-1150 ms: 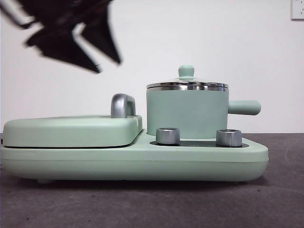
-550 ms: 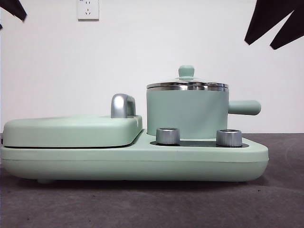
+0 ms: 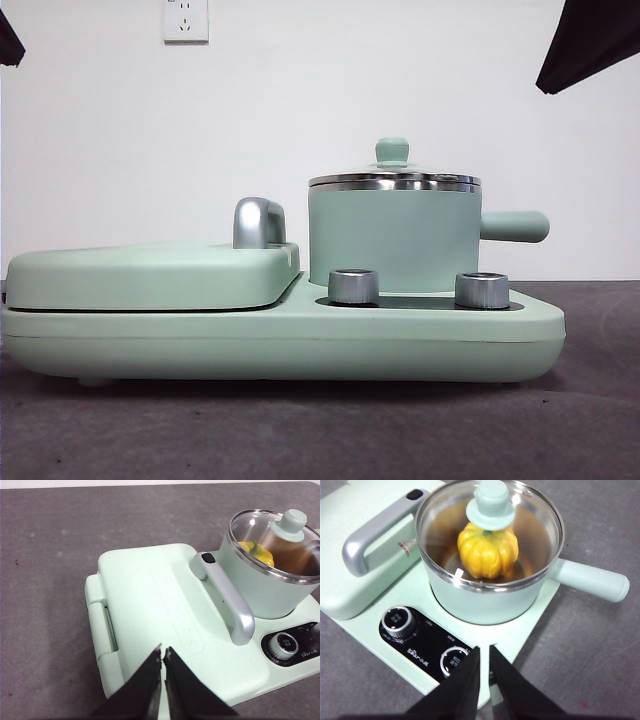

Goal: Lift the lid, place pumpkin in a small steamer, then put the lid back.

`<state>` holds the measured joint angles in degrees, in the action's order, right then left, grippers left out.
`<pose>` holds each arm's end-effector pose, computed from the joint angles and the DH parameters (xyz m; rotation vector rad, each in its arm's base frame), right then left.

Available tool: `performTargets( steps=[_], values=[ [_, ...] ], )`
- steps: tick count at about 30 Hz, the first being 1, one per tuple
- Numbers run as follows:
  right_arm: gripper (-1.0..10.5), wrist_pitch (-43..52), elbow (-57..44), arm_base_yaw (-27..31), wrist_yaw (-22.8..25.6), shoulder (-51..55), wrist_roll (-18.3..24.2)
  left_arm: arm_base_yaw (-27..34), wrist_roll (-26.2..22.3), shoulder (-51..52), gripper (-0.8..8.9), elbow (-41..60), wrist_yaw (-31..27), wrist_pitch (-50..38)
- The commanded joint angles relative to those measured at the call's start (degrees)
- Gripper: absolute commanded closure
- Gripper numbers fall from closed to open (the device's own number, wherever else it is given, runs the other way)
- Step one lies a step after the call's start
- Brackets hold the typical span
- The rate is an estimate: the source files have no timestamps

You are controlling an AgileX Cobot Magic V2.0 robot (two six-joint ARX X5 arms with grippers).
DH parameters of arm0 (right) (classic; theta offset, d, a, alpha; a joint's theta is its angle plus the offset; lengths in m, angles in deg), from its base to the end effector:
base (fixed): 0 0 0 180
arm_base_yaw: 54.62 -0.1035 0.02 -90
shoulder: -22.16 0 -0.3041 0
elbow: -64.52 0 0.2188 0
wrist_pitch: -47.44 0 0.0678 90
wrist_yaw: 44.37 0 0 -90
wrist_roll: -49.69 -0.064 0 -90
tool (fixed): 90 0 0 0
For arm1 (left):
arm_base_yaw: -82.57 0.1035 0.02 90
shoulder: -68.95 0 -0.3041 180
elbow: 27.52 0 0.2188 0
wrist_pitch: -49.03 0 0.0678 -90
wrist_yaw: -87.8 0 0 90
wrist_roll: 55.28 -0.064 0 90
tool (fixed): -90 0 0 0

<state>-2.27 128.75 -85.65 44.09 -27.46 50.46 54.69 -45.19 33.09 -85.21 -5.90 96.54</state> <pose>0.1212 0.0749 0.3146 -0.1707 0.5967 0.5545 0.0862 -0.0409 0.3059 -0.0479 0.4690 -0.3749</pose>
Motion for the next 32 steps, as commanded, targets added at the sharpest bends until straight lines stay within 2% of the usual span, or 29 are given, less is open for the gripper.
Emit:
performTargets(
  steps=[1, 12, 13, 18, 23, 25, 29, 32],
  values=[
    [9.3, 1.73, 0.33, -0.39, -0.09, -0.07, -0.33, -0.26, 0.0, 0.0, 8.07, -0.22, 0.15, -0.44],
    [9.3, 5.25, 0.33, -0.33, 0.07, -0.07, -0.33, -0.26, -0.13, 1.42, 8.07, -0.22, 0.15, -0.31],
    [9.3, 5.27, 0.33, -0.33, 0.04, -0.07, -0.33, 0.42, -3.06, 2.1, 8.07, -0.2, 0.17, -0.22],
    [9.3, 5.27, 0.33, -0.35, 0.04, -0.07, -0.33, 9.29, -4.57, 8.98, 8.07, 3.74, 0.24, -2.16],
    [9.3, 5.27, 0.33, -0.35, 0.04, -0.07, -0.33, 19.28, -7.26, 19.56, 8.07, 14.93, -0.79, -11.58],
    [9.3, 5.27, 0.33, -0.35, 0.04, -0.07, -0.33, 21.94, -7.98, 23.12, 8.07, 20.09, -0.79, -16.61],
    [9.3, 5.29, 0.33, -0.33, 0.04, -0.07, -0.33, 25.2, -6.21, 29.0, 8.07, 29.83, -0.83, -25.03],
    [9.3, 5.29, 0.33, -0.35, 0.04, -0.07, -0.33, 26.23, -5.97, 31.69, 8.07, 34.73, -0.83, -27.63]
  ],
)
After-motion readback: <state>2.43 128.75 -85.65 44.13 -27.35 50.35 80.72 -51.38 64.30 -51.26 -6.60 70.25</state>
